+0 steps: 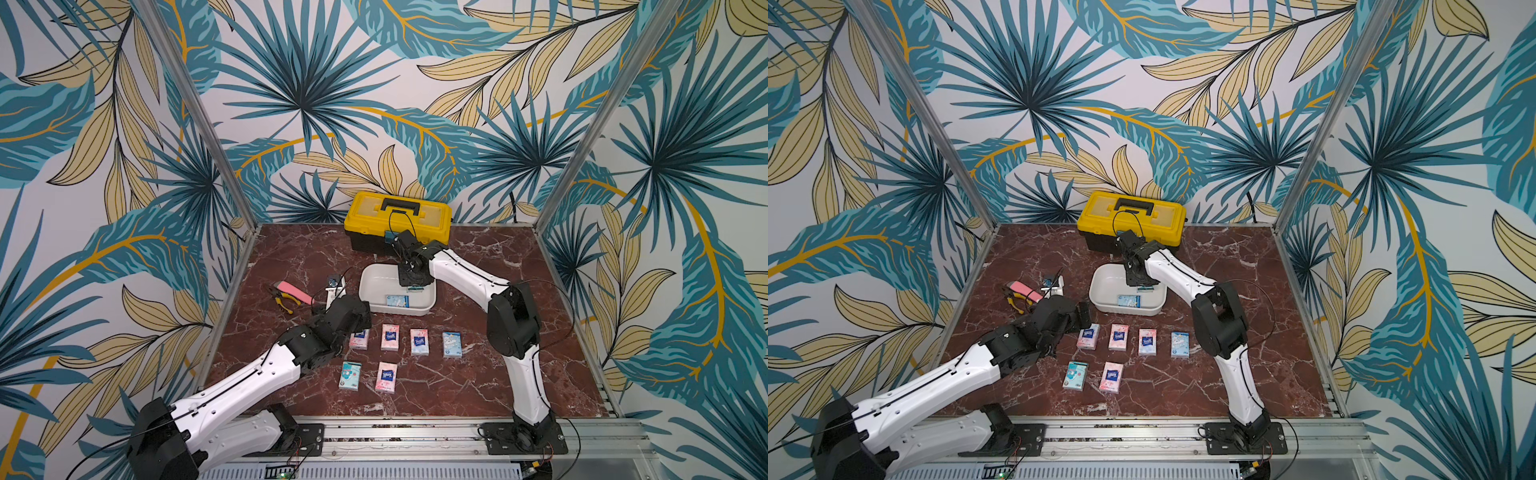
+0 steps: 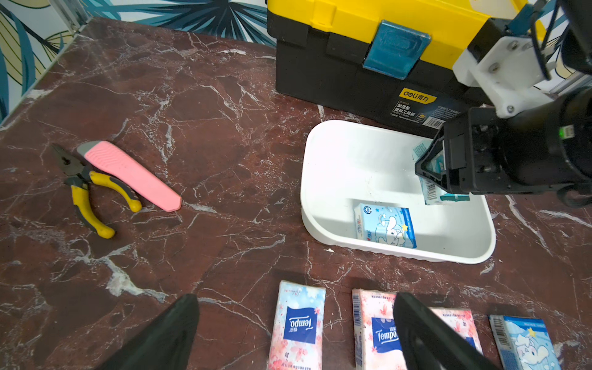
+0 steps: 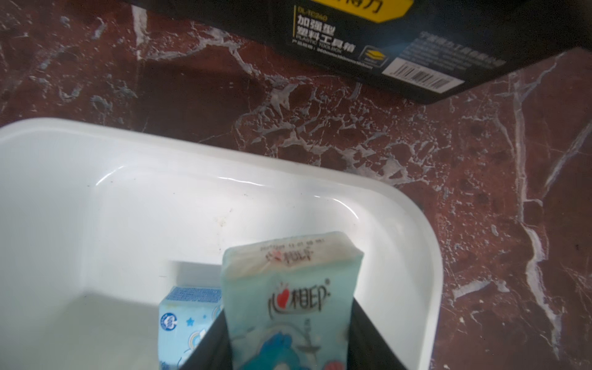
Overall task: Take the pocket tissues out of the storage box
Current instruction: Pick up the pocket tissues from the storage box.
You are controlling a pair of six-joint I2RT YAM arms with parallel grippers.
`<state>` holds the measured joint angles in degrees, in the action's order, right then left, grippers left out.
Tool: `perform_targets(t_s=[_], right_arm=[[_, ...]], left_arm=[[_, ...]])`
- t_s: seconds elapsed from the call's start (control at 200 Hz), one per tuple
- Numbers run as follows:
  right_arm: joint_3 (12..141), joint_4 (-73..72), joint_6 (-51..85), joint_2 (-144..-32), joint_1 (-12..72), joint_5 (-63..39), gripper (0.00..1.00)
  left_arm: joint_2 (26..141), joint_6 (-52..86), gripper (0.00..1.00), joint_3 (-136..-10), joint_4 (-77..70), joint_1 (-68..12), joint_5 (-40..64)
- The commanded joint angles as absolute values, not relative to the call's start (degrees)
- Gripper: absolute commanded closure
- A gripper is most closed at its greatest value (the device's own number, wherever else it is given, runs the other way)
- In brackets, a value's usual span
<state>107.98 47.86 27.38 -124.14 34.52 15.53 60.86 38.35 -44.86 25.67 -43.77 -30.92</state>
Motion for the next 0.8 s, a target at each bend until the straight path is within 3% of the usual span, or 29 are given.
perform_targets(t_s=[0.0, 0.416, 0.796], right_arm=[[105.12, 46.57, 29.73, -121.28, 35.08, 15.23, 0.52], [100.78, 44.74, 32.73, -114.62, 36.27, 14.91, 0.53], [87.03, 46.72, 39.94, -99.84, 39.80, 11.93, 0.54]], left_arm=[[59.77, 38.76, 0.00, -43.40, 23.87, -43.42, -31.91], [61.35, 38.52, 0.00, -43.82, 21.44, -42.85, -30.33], [63.93, 38.95, 0.00, -44.08, 19.01, -41.98, -27.98]])
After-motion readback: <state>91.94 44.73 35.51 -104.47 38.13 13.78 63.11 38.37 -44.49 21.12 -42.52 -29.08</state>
